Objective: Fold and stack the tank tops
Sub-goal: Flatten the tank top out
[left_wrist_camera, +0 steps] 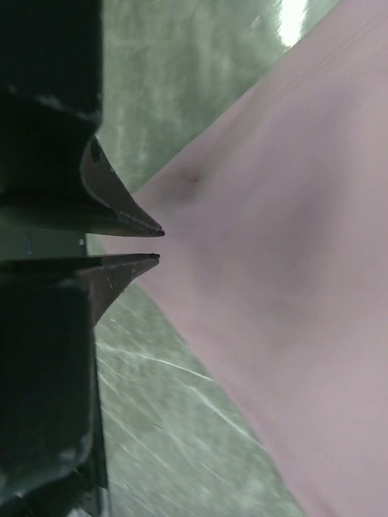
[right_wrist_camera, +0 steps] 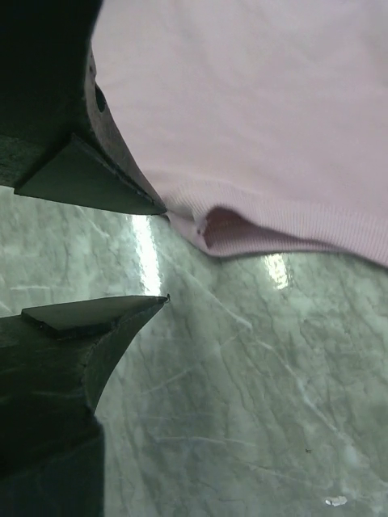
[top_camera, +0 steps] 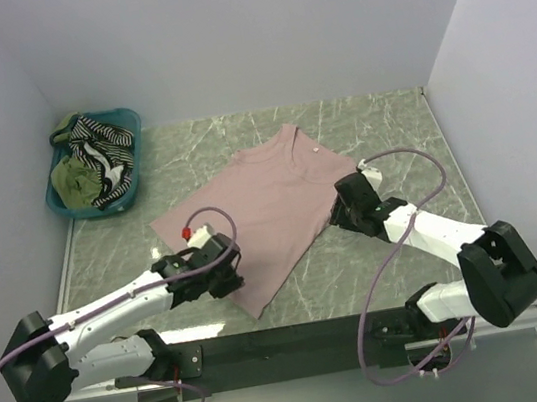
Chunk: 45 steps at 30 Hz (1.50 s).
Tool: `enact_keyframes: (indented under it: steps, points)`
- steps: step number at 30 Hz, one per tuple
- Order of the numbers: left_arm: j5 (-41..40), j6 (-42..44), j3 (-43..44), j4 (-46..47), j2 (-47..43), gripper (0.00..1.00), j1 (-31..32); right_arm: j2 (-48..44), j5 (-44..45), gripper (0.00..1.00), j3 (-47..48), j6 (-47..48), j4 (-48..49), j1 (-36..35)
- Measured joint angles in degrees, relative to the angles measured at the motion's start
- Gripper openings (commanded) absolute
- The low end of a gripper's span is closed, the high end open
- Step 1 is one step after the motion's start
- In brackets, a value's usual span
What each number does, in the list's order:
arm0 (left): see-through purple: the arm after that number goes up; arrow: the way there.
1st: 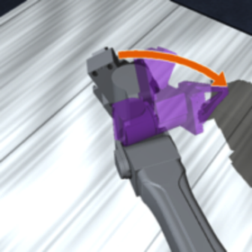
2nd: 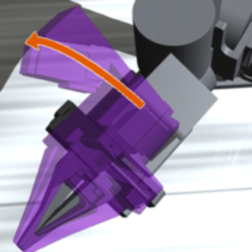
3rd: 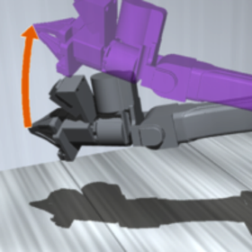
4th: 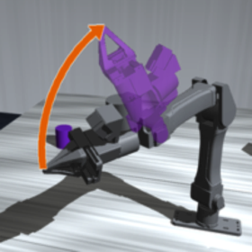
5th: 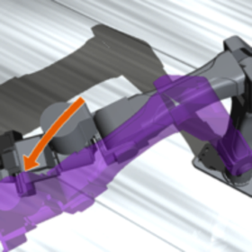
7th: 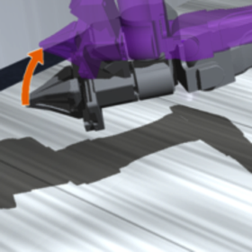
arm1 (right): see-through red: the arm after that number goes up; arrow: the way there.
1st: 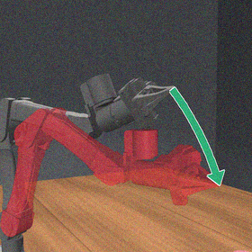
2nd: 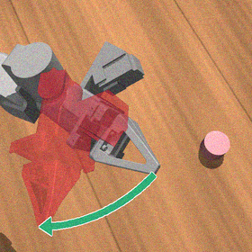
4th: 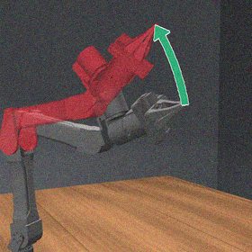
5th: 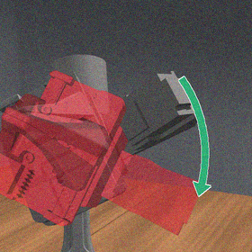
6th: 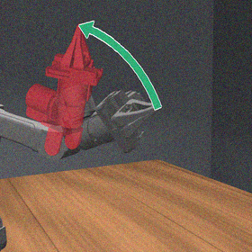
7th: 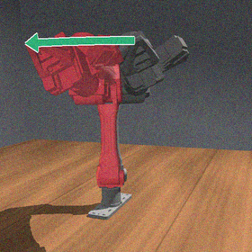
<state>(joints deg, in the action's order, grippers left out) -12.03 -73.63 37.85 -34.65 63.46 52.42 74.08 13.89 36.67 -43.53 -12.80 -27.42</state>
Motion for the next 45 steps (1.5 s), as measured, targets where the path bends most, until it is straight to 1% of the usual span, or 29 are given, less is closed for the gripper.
enact_keyframes:
  steps: [4,5,9,14,25,28,30,34,39,45]
  points:
    - [-0.15,-2.69,0.00,-0.39,1.44,0.38,5.27,2.75,-0.28,0.49,-0.02,1.05,1.20,0.57]
    - [-0.24,-3.19,0.00,-0.39,1.64,0.39,6.14,3.43,-0.42,0.49,-0.02,1.27,1.60,0.59]
    - [-0.81,-5.42,0.00,-0.42,2.80,0.40,10.40,5.97,-0.50,0.48,0.11,2.03,2.80,0.70]
    - [-1.05,-7.10,0.00,-0.76,6.01,0.40,13.55,7.72,-1.11,0.47,0.17,2.51,3.63,0.94]
    - [-1.97,-8.39,1.57,-2.05,12.35,0.36,16.55,6.27,-1.86,0.47,0.20,2.51,5.14,1.07]
    - [-2.89,-8.52,2.16,-2.49,14.14,0.35,17.51,5.20,-1.95,0.47,0.20,2.54,5.11,1.07]
    - [-3.37,-8.59,2.80,-3.02,14.99,0.31,18.23,4.76,-1.95,0.47,0.22,2.54,5.14,1.07]
    - [-4.13,-8.59,4.20,-3.37,16.57,0.27,19.54,4.76,-1.92,0.47,0.44,2.60,5.11,1.05]
    - [-4.46,-8.76,4.39,-3.32,18.03,0.24,21.14,5.25,-1.81,0.47,0.85,2.78,5.14,1.05]
    - [-4.42,-9.27,4.39,-3.30,18.01,0.22,21.55,6.29,-1.53,0.48,1.84,3.02,5.31,1.05]
